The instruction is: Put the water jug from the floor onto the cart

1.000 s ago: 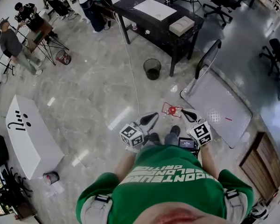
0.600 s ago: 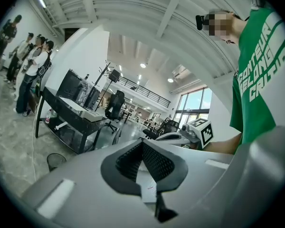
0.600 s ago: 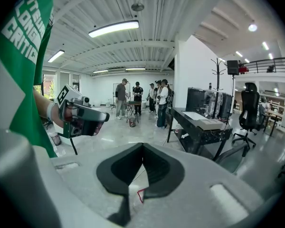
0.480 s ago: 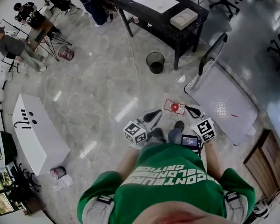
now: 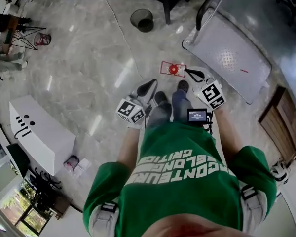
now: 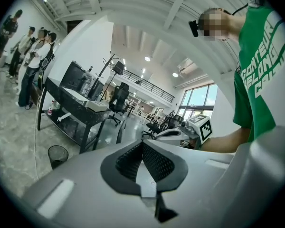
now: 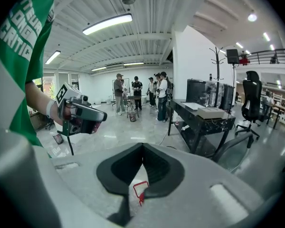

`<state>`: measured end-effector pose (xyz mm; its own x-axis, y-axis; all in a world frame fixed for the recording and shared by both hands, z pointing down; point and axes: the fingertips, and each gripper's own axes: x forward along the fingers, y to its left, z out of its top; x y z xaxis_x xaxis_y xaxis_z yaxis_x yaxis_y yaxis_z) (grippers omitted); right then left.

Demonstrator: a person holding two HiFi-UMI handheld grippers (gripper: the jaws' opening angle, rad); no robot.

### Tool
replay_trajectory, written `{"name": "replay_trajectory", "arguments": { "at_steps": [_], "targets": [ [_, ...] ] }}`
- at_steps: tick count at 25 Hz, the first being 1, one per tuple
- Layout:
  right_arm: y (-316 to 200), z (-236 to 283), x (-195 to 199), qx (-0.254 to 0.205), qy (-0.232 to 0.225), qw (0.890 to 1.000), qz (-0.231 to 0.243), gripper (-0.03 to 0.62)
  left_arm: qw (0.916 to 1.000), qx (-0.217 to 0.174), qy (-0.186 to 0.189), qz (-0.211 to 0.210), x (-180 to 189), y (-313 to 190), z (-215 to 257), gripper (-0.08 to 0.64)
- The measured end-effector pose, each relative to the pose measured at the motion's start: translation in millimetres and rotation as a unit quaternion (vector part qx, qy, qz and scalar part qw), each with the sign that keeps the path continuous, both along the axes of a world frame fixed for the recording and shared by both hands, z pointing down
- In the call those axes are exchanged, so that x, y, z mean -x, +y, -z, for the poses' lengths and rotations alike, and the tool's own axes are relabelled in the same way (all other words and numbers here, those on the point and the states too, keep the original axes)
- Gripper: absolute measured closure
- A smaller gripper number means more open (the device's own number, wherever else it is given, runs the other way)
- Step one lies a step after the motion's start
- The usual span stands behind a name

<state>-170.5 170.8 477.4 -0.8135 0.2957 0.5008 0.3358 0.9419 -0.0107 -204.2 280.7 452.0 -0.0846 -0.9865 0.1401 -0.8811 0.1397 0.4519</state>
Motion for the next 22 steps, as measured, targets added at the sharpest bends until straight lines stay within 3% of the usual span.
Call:
{"name": "replay_trajectory", "arguments": {
  "at_steps": [12, 18, 22],
  "targets": [
    [1, -106, -11, 0.026, 0.073, 0.997, 0.023, 0.6, 0.9969, 0.05, 0.058, 0.016, 2, 2, -106, 0.545],
    [-11, -172, -12, 0.043, 0.119, 0.992, -0.011, 0.599, 0.9932, 0.049, 0.102, 0.028, 15, -5, -161, 0.545],
    [-24, -228, -9, 0.032, 0.148, 0.988, -0.038, 0.598, 0.9919, 0.058, 0.111, 0.026, 30, -19, -207, 0.525]
  ]
}}
